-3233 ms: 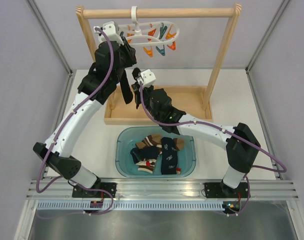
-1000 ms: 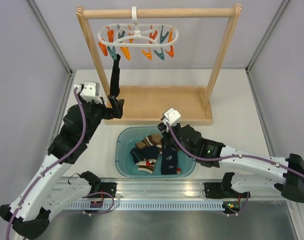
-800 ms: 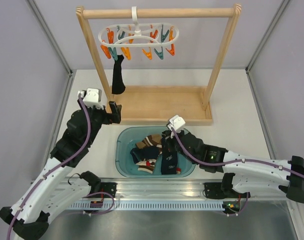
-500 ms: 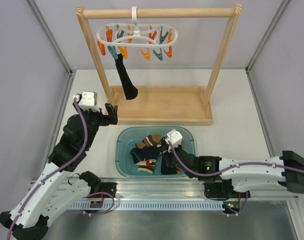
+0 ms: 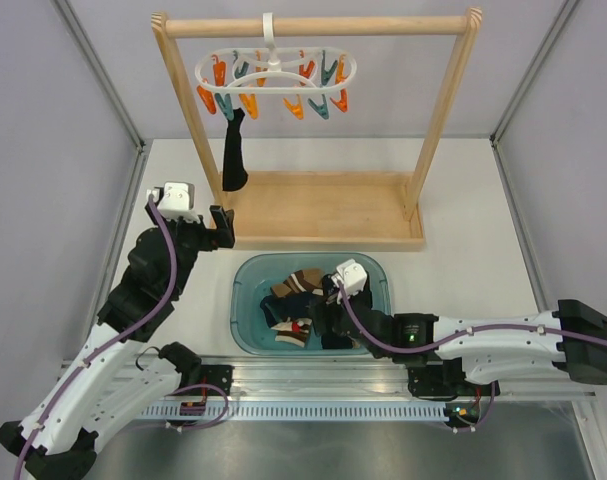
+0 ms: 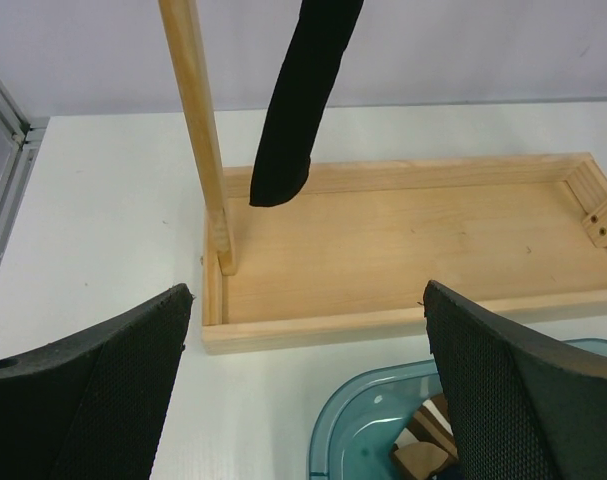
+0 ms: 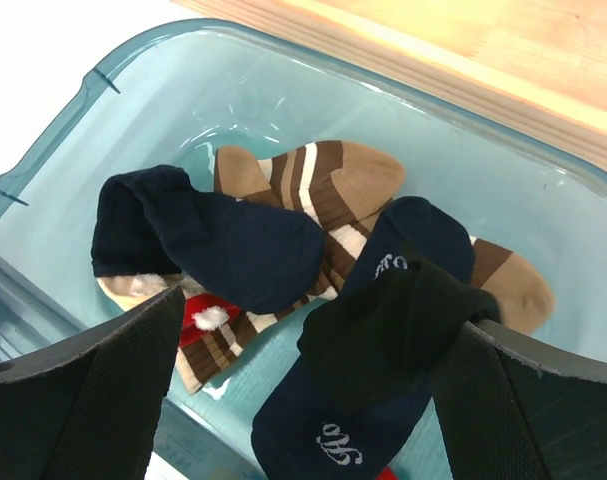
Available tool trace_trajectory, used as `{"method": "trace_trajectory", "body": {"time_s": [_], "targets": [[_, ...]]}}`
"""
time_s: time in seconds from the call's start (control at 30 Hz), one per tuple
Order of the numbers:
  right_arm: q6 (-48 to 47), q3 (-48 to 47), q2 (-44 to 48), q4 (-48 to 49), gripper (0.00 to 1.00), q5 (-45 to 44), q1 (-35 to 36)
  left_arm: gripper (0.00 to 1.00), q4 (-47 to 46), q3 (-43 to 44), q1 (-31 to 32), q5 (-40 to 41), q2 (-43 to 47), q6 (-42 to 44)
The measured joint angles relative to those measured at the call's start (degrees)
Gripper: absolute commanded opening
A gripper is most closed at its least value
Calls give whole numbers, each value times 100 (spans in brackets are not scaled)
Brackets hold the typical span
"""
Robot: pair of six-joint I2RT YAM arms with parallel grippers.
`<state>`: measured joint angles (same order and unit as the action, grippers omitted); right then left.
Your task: Remove the socks clipped to the hanger
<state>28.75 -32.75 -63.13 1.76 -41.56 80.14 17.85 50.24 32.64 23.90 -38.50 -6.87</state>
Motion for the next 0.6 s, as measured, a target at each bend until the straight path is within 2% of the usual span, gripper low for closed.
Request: {"method": "trace_trajectory", "body": {"time_s": [0.27,0.47,0.6], "targets": [[-31,-15,179,-46,98,76,-46,100,0,0,0,0,4,2],[164,-1106,-693,-1473,98,890,-376,100,0,-2,0,0,2,2],[525,-1340,-844,-2345,98,1185,-374,100,0,0,0,0,13,2]]}}
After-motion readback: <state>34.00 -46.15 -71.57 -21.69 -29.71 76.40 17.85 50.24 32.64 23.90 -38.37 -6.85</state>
